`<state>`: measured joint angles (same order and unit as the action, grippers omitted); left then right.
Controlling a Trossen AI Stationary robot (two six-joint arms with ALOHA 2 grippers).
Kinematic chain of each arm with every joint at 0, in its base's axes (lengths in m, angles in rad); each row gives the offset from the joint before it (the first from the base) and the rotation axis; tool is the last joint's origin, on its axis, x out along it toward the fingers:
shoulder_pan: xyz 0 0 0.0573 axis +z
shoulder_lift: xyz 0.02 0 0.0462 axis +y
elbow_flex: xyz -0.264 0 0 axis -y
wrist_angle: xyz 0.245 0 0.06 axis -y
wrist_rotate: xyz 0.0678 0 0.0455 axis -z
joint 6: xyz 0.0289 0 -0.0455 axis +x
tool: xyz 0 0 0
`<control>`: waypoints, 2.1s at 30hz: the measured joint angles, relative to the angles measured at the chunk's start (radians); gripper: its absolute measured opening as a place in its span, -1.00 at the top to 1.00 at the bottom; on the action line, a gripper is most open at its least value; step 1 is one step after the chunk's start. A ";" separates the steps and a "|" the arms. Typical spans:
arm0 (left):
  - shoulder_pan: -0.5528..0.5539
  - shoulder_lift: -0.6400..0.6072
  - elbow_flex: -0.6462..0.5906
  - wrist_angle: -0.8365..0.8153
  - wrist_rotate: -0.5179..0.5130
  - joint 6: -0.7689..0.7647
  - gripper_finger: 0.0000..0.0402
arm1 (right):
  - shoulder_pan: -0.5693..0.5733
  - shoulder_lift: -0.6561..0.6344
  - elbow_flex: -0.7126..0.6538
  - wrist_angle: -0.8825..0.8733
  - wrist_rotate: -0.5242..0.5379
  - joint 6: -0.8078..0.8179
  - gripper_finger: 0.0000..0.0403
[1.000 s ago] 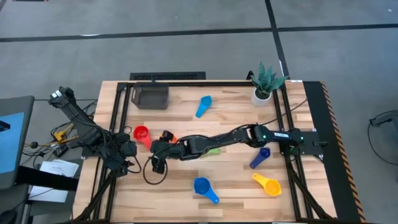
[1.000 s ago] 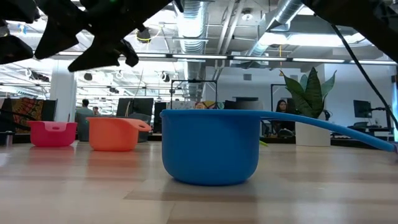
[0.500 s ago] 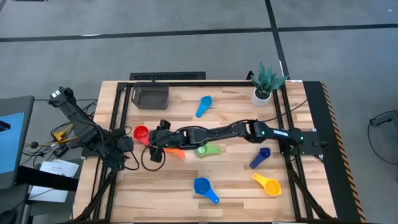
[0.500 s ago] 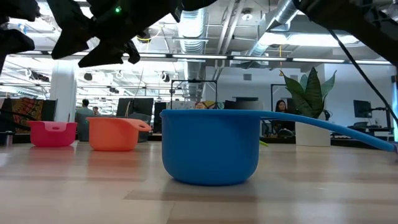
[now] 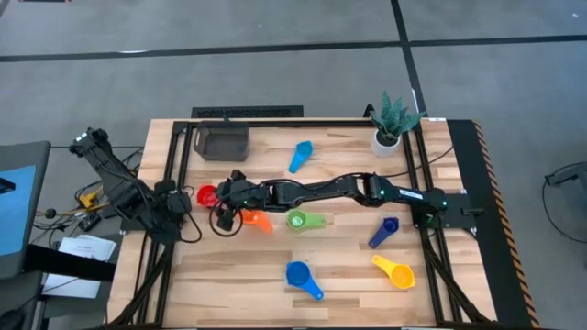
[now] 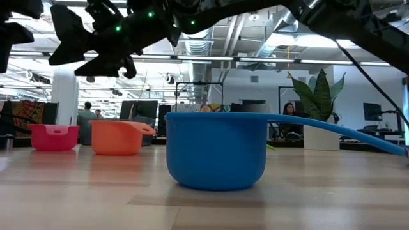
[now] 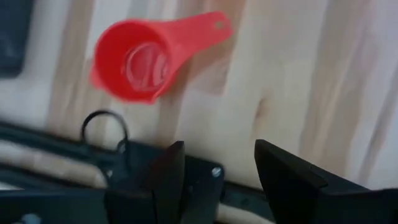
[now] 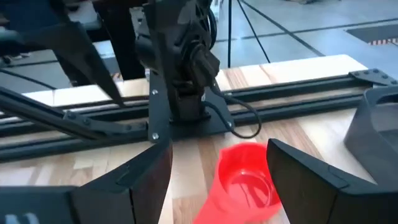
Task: Nest measuring cups in basket
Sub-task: Stack the red measuring cup on top of the orange measuring cup
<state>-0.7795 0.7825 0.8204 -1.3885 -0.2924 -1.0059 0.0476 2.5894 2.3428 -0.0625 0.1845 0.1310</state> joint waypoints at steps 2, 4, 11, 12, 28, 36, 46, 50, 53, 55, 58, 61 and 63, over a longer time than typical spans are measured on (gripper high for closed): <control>0.000 0.000 -0.008 -0.020 -0.001 -0.031 0.08 | -0.005 0.000 0.000 -0.008 -0.004 0.000 -0.40; 0.000 0.001 -0.027 -0.016 0.004 -0.036 0.09 | -0.005 0.000 0.000 -0.036 -0.005 0.000 -0.40; 0.011 0.002 -0.052 0.061 -0.004 -0.136 0.23 | -0.046 0.000 0.000 -0.143 -0.073 0.242 -0.40; 0.020 0.002 -0.052 0.062 -0.003 -0.170 0.25 | -0.063 0.000 0.000 -0.165 -0.119 0.310 -0.40; 0.162 0.002 -0.263 0.497 -0.111 -0.578 0.47 | -0.209 0.001 0.000 -0.223 -0.600 0.423 -0.40; 0.186 0.002 -0.327 0.557 -0.122 -0.812 0.43 | -0.224 0.001 0.000 -0.241 -0.686 0.373 -0.40; 0.191 0.003 -0.438 0.641 -0.229 -1.068 -0.06 | -0.267 0.001 0.000 -0.281 -0.790 0.340 -0.40; 0.209 0.003 -0.478 0.715 -0.253 -1.044 -0.20 | -0.290 0.001 0.000 -0.281 -0.829 0.345 -0.40; 0.228 0.003 -0.513 0.775 -0.271 -1.034 -0.25 | -0.307 0.001 0.000 -0.281 -0.863 0.360 -0.40; 0.242 0.003 -0.536 0.817 -0.272 -1.014 -0.26 | -0.316 0.001 0.000 -0.282 -0.880 0.366 -0.40; 0.265 0.003 -0.551 0.851 -0.291 -0.994 -0.24 | -0.328 0.001 0.000 -0.282 -0.902 0.367 -0.40; 0.284 0.003 -0.557 0.876 -0.315 -0.955 -0.13 | -0.335 0.001 0.000 -0.283 -0.922 0.368 -0.40; 0.296 0.003 -0.564 0.884 -0.318 -0.931 0.01 | -0.335 0.001 0.000 -0.287 -0.923 0.368 -0.40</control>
<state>-0.4835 0.7853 0.2562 -0.5040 -0.6106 -1.9367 -0.2871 2.5904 2.3428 -0.3492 -0.7390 0.4988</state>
